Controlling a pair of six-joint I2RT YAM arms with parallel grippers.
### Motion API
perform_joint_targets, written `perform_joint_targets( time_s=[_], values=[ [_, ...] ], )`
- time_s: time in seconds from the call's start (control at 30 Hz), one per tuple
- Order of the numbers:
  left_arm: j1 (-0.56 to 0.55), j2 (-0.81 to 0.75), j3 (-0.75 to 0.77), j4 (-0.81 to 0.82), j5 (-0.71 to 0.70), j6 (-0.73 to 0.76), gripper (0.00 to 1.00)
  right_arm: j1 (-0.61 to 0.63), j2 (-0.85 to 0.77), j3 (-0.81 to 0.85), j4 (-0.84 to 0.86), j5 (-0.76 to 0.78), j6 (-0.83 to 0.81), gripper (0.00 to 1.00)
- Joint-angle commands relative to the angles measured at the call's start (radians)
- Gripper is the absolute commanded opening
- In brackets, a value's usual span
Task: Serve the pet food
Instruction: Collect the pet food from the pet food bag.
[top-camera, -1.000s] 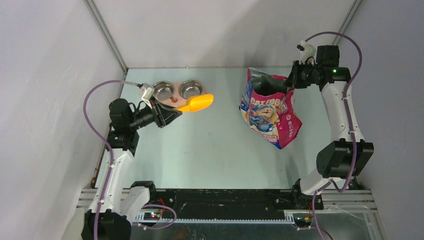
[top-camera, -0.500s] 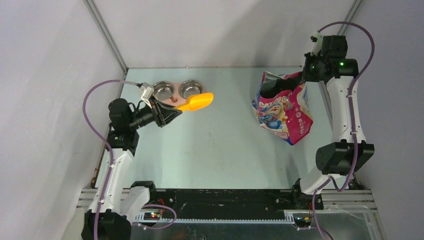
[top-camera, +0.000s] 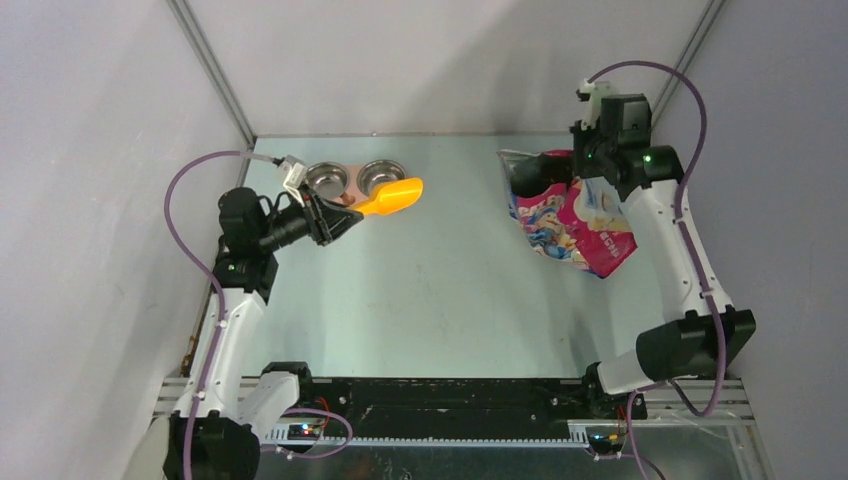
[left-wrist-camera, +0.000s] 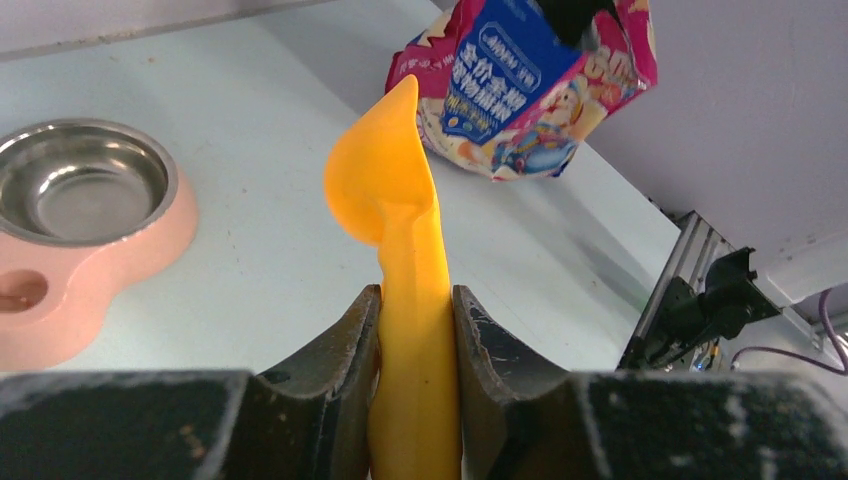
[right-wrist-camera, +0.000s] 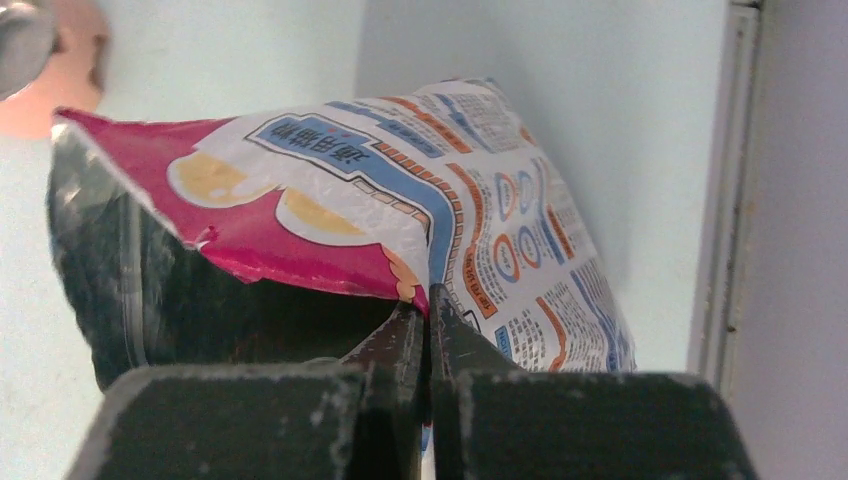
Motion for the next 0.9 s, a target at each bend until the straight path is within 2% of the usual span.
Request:
perform_joint_targets(
  time_s=[0.0,0.23,0.4,0.6,0.87],
  values=[
    [-0.052,0.024,0.144,-0.077,-0.078,0.050,0.00,0.093,-0.087,-0.037,0.301,-0.128,0.034,0.00],
    [-0.187,0.102,0.285,-0.173,-0.160,0.096,0.00,0.178,-0.038,0.008,0.275,-0.152,0.140,0.00],
    [-0.255,0.160,0.336,-0.165,-0.187,0.060,0.00,0.225,0.032,-0.013,0.257,-0.305,0.183,0.00],
    [-0.332,0.236,0.378,-0.178,-0.221,0.029,0.00,0.230,0.030,-0.120,0.345,-0.456,0.186,0.00],
    [-0.354,0.297,0.444,-0.206,-0.322,-0.004,0.00,0.269,0.104,-0.037,0.322,-0.628,0.207,0.00]
  ],
)
